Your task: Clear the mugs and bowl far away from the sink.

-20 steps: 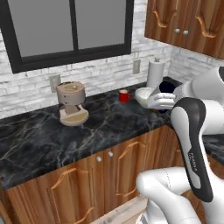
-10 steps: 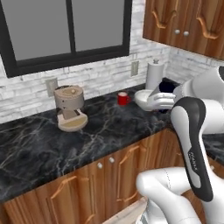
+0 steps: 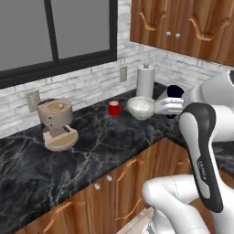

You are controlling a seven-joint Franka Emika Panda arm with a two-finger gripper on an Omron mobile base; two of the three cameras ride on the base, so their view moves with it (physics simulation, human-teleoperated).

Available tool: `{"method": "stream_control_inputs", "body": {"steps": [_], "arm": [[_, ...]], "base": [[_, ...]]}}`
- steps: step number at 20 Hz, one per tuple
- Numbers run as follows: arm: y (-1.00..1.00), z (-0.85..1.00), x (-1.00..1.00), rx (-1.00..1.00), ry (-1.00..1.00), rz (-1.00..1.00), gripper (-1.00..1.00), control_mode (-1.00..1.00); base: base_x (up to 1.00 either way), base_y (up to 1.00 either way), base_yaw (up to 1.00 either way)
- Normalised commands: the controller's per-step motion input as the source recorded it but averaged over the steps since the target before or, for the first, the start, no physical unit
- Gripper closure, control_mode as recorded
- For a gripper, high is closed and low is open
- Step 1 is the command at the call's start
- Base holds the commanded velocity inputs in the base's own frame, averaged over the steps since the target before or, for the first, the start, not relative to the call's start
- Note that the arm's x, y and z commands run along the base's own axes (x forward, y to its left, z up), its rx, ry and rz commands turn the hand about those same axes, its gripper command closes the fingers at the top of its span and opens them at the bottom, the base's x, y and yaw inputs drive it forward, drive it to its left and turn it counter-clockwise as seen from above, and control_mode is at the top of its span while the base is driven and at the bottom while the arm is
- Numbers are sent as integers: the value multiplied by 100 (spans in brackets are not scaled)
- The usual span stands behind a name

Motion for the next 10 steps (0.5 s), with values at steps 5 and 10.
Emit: {"method": "stream_control_inputs", "body": {"steps": [5,10], "arm": [[0,0,0,0,0,0,100,100],[0,0,0,0,0,0,100,100]], "base": [[96,-23,0],[1,-7,1]]}}
